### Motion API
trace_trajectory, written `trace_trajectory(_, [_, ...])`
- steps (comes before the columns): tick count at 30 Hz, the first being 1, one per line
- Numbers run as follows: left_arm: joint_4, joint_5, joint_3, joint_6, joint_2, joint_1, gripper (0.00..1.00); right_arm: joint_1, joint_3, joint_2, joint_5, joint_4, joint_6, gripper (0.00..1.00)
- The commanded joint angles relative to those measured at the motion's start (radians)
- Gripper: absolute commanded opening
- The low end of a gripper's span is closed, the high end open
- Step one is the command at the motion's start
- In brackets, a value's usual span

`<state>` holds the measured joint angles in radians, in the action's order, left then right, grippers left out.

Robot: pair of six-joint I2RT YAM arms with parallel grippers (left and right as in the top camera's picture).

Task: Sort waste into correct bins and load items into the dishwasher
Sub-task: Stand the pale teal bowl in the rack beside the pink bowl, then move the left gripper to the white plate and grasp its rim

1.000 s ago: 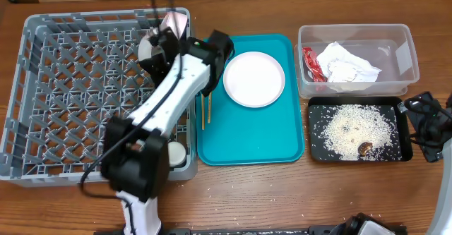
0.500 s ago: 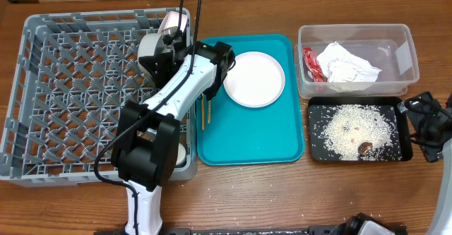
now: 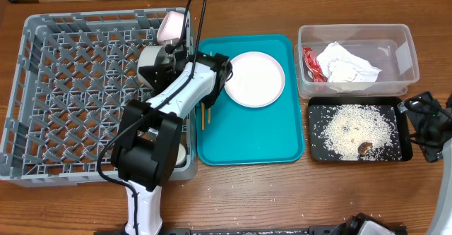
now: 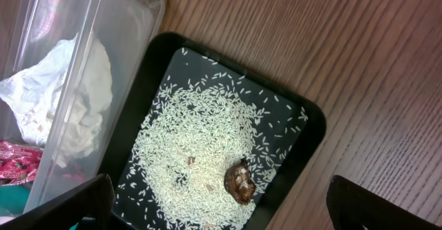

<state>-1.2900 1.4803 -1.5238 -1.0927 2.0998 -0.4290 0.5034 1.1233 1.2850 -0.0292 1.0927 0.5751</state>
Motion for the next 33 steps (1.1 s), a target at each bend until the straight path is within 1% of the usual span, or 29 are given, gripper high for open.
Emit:
trace_trajectory(1, [0.017, -0.013, 0.019, -0.007, 0.006, 0.011, 0.04, 0.004, 0.01, -0.002, 0.001, -0.006, -0.007, 1.0])
trace_trajectory(4, [0.029, -0.023, 0.018, -0.007, 0.006, 0.009, 0.04, 0.004, 0.01, -0.002, 0.001, -0.006, -0.007, 1.0])
trace_trajectory(7, [0.035, -0.068, 0.018, -0.002, 0.006, 0.004, 0.04, 0.004, 0.01, -0.002, 0.001, -0.006, -0.007, 1.0])
trace_trajectory(12, [0.035, -0.196, 0.018, 0.016, 0.006, -0.01, 0.09, 0.004, 0.01, -0.002, 0.001, -0.006, -0.007, 1.0])
trace_trajectory(15, [0.034, -0.245, 0.018, 0.017, 0.006, -0.019, 0.1, 0.004, 0.01, -0.002, 0.001, -0.006, -0.007, 1.0])
trace_trajectory(16, [0.034, -0.257, 0.018, 0.02, 0.006, -0.024, 0.17, 0.004, 0.01, -0.002, 0.001, -0.006, -0.007, 1.0])
trace_trajectory(17, [0.034, -0.263, 0.018, 0.027, 0.006, -0.026, 0.2, 0.004, 0.01, -0.002, 0.001, -0.006, -0.007, 1.0])
trace_trajectory(18, [0.034, -0.269, 0.017, 0.042, 0.006, -0.03, 0.25, 0.004, 0.01, -0.002, 0.001, -0.006, -0.007, 1.0])
trace_trajectory(19, [0.034, -0.269, 0.017, 0.045, 0.006, -0.032, 0.39, 0.004, 0.01, -0.002, 0.001, -0.006, -0.007, 1.0])
trace_trajectory(20, [0.034, -0.27, 0.016, 0.047, 0.006, -0.036, 0.59, 0.004, 0.01, -0.002, 0.001, -0.006, -0.007, 1.0])
trace_trajectory(22, [0.034, -0.271, 0.012, 0.047, 0.006, -0.038, 0.67, 0.004, 0.01, -0.002, 0.001, -0.006, -0.007, 1.0])
trace_trajectory(23, [0.034, -0.274, 0.008, 0.051, 0.006, -0.038, 0.7, 0.004, 0.01, -0.002, 0.001, -0.006, -0.007, 1.0])
trace_trajectory(24, [0.033, -0.294, -0.006, 0.07, 0.006, -0.038, 0.74, 0.004, 0.01, -0.002, 0.001, -0.006, -0.007, 1.0])
trace_trajectory(27, [0.03, -0.341, -0.049, 0.1, 0.006, -0.038, 0.8, 0.004, 0.01, -0.002, 0.001, -0.006, -0.007, 1.0])
trace_trajectory(28, [0.03, -0.364, -0.069, 0.117, 0.006, -0.037, 0.81, 0.004, 0.01, -0.002, 0.001, -0.006, -0.007, 1.0])
trace_trajectory(29, [0.031, -0.41, -0.111, 0.153, 0.006, -0.037, 0.85, 0.004, 0.01, -0.002, 0.001, -0.006, -0.007, 1.0])
trace_trajectory(33, [0.032, -0.535, -0.22, 0.265, 0.006, -0.037, 0.93, 0.004, 0.01, -0.002, 0.001, -0.006, -0.007, 1.0])
